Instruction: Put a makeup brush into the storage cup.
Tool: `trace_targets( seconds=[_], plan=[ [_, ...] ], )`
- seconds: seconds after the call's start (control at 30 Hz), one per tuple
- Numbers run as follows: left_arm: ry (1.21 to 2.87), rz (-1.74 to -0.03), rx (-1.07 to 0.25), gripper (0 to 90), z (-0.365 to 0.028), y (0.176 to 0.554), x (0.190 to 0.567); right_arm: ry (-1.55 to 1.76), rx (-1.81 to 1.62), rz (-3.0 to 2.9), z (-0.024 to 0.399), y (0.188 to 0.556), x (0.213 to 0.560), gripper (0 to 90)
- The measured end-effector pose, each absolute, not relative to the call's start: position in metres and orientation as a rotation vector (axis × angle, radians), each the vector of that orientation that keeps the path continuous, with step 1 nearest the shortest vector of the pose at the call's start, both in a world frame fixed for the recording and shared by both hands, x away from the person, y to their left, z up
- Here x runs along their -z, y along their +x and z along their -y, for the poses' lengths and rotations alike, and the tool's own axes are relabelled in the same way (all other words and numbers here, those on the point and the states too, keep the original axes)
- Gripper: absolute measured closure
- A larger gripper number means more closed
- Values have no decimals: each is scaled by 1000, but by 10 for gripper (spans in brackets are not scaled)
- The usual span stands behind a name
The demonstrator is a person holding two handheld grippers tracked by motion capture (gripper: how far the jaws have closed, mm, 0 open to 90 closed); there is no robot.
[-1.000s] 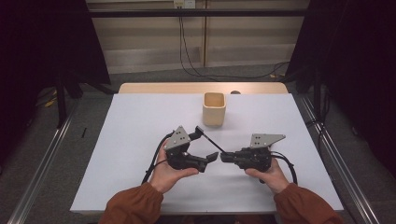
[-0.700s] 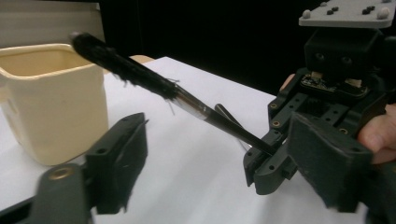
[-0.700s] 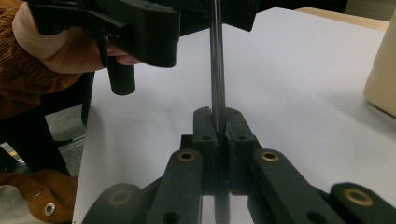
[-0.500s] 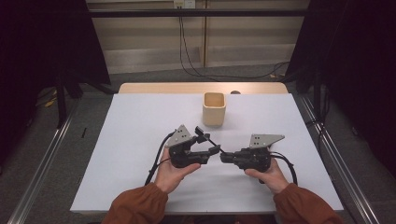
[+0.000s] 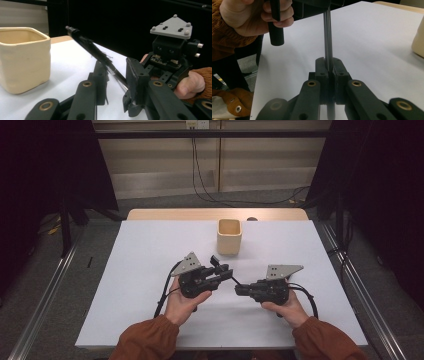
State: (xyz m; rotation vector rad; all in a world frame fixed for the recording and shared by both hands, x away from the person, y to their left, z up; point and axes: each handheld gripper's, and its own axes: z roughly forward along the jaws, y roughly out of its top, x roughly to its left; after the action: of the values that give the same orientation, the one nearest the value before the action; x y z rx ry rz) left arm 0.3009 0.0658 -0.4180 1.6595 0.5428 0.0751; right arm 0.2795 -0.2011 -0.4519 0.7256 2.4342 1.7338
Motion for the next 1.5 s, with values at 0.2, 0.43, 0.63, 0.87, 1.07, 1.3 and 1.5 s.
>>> trace_targets(
  seconds=[0.2,0.43,0.63,0.87,1.07,1.3,1.5],
  plan=[
    [1650,-528,-49,763,-65,299,417,723,-1720,-2455,199,279,454,855],
    [1660,-519,-37,793,-64,298,415,723,-1701,-2456,197,279,455,843],
    [1673,-488,-41,809,-62,297,413,721,-1686,-2451,197,279,455,822],
    [1683,-488,-29,840,-61,296,412,738,-1667,-2444,196,279,456,751],
    [1685,-491,-28,855,-59,295,413,770,-1653,-2426,197,280,455,657],
    [1688,-503,-40,855,-63,297,412,790,-1644,-2410,197,280,454,515],
    [1693,-520,-35,855,-68,298,408,813,-1674,-2406,199,280,451,350]
  ],
)
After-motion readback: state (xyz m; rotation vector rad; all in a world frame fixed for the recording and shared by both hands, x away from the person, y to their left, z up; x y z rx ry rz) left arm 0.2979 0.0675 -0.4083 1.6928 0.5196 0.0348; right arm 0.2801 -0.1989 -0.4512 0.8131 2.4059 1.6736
